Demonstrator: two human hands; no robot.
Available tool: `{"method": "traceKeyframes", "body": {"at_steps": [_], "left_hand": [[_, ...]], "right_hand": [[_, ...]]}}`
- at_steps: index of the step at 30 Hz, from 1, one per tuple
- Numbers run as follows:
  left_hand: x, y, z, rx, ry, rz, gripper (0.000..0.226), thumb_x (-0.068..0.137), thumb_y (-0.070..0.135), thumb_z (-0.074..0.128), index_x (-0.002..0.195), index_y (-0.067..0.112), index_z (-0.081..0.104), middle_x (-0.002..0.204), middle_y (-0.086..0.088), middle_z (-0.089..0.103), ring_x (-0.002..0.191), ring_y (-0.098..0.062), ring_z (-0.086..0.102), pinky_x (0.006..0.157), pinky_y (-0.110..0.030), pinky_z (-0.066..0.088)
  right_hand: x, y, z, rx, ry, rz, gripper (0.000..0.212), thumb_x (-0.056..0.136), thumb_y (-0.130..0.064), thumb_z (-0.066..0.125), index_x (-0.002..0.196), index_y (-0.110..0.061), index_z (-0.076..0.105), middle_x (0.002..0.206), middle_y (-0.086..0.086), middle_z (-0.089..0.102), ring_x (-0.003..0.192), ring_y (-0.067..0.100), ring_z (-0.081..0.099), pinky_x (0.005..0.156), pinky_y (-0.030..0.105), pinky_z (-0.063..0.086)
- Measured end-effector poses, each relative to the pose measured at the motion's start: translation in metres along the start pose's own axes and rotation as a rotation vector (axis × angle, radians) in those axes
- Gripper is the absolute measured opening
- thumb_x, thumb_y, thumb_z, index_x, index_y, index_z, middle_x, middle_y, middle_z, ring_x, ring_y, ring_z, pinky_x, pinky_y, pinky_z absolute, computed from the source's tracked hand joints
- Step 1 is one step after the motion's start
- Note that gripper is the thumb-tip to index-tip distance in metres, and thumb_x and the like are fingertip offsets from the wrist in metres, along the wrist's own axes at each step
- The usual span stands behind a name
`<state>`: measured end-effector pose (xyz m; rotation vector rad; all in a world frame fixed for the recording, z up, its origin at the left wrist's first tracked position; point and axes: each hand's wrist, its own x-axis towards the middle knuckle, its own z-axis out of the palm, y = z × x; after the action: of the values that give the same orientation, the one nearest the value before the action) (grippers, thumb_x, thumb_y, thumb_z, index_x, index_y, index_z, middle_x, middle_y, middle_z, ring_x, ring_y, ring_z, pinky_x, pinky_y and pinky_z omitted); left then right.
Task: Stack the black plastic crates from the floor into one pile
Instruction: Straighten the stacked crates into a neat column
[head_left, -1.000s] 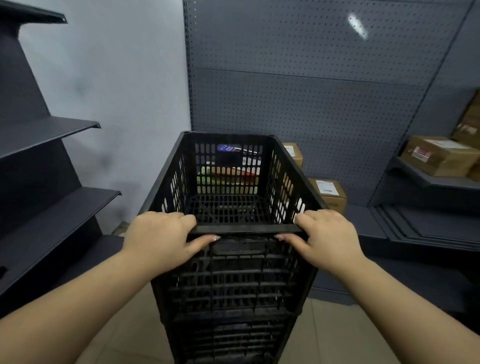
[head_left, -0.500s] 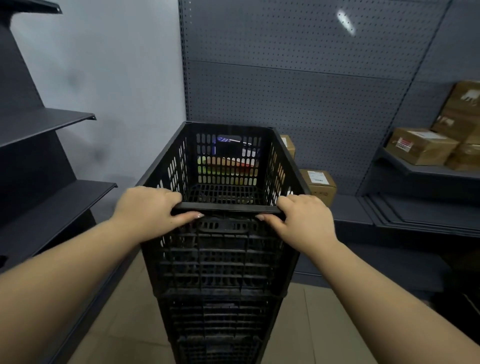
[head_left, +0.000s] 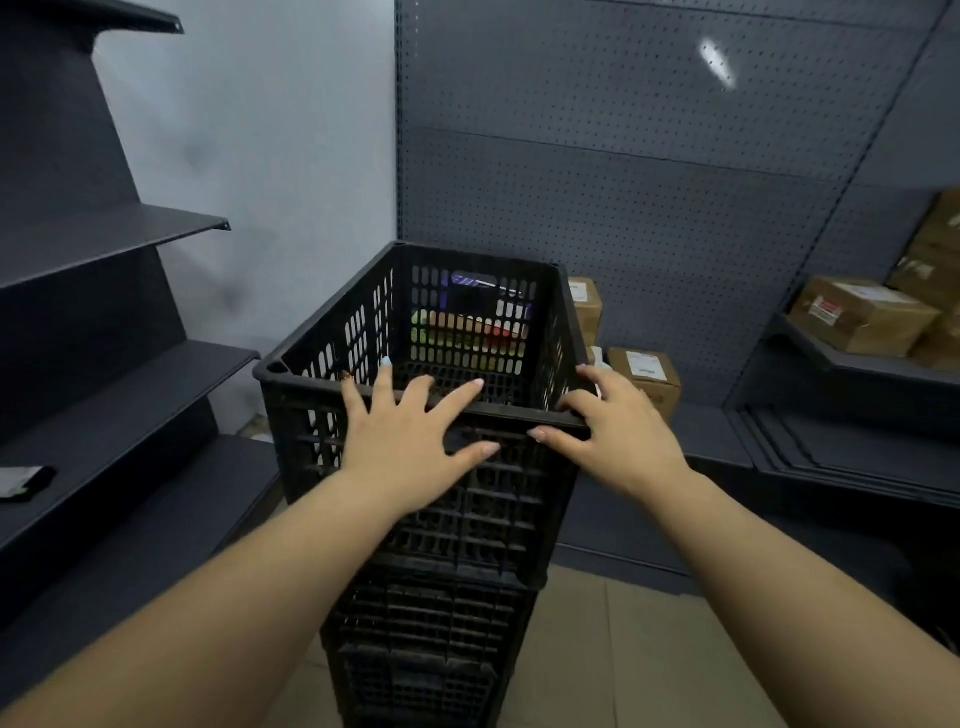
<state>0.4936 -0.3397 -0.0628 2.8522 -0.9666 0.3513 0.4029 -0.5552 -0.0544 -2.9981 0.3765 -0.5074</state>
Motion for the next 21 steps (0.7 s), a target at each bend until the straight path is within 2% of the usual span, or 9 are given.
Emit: {"method": "traceKeyframes", "body": {"at_steps": [3, 6, 8, 15, 21], "left_hand": [[0.0, 0.0, 0.007, 0.032, 0.033, -0.012, 0.075, 0.074, 0.086, 0.006, 0.142, 0.056, 0.0, 0.157, 0.001, 0.021, 0.144, -0.04, 0.002, 0.11, -0.067, -0.001], [-0.001, -0.002, 0.005, 0.039, 0.063, -0.001, 0.075, 0.076, 0.084, 0.004, 0.143, 0.052, 0.012, 0.152, 0.0, 0.032, 0.144, -0.039, 0.008, 0.109, -0.067, 0.002], [-0.003, -0.003, 0.004, 0.047, 0.07, 0.011, 0.077, 0.075, 0.083, 0.004, 0.143, 0.049, 0.019, 0.148, -0.001, 0.037, 0.143, -0.039, 0.011, 0.109, -0.068, 0.004], [-0.007, -0.021, -0.001, 0.015, 0.04, 0.106, 0.079, 0.075, 0.084, 0.005, 0.143, 0.048, 0.018, 0.15, -0.003, 0.035, 0.143, -0.042, 0.006, 0.107, -0.07, 0.0], [-0.018, -0.077, -0.008, -0.038, 0.017, 0.271, 0.069, 0.08, 0.078, 0.006, 0.142, 0.05, 0.021, 0.146, 0.001, 0.039, 0.144, -0.038, 0.011, 0.108, -0.069, 0.004]], "right_hand": [[-0.001, 0.005, 0.008, 0.06, -0.052, 0.029, 0.055, 0.083, -0.071, 0.04, 0.117, -0.032, 0.057, 0.156, -0.01, 0.022, 0.145, 0.017, 0.015, 0.113, 0.054, 0.018], [-0.002, -0.001, 0.011, 0.151, -0.036, 0.042, 0.051, 0.085, -0.066, 0.043, 0.114, -0.027, 0.058, 0.157, -0.009, 0.022, 0.142, 0.015, 0.024, 0.114, 0.051, 0.02], [-0.004, -0.004, 0.01, 0.173, -0.03, 0.065, 0.049, 0.087, -0.062, 0.045, 0.115, -0.024, 0.057, 0.157, -0.008, 0.021, 0.141, 0.014, 0.025, 0.116, 0.049, 0.015], [-0.016, -0.028, 0.004, 0.127, -0.033, 0.158, 0.048, 0.09, -0.058, 0.045, 0.121, -0.022, 0.056, 0.158, -0.004, 0.02, 0.144, 0.014, 0.017, 0.116, 0.054, 0.006], [-0.044, -0.093, 0.004, 0.046, 0.025, 0.253, 0.049, 0.09, -0.058, 0.043, 0.115, -0.019, 0.058, 0.157, 0.003, 0.024, 0.145, 0.02, 0.015, 0.116, 0.054, 0.003]]}}
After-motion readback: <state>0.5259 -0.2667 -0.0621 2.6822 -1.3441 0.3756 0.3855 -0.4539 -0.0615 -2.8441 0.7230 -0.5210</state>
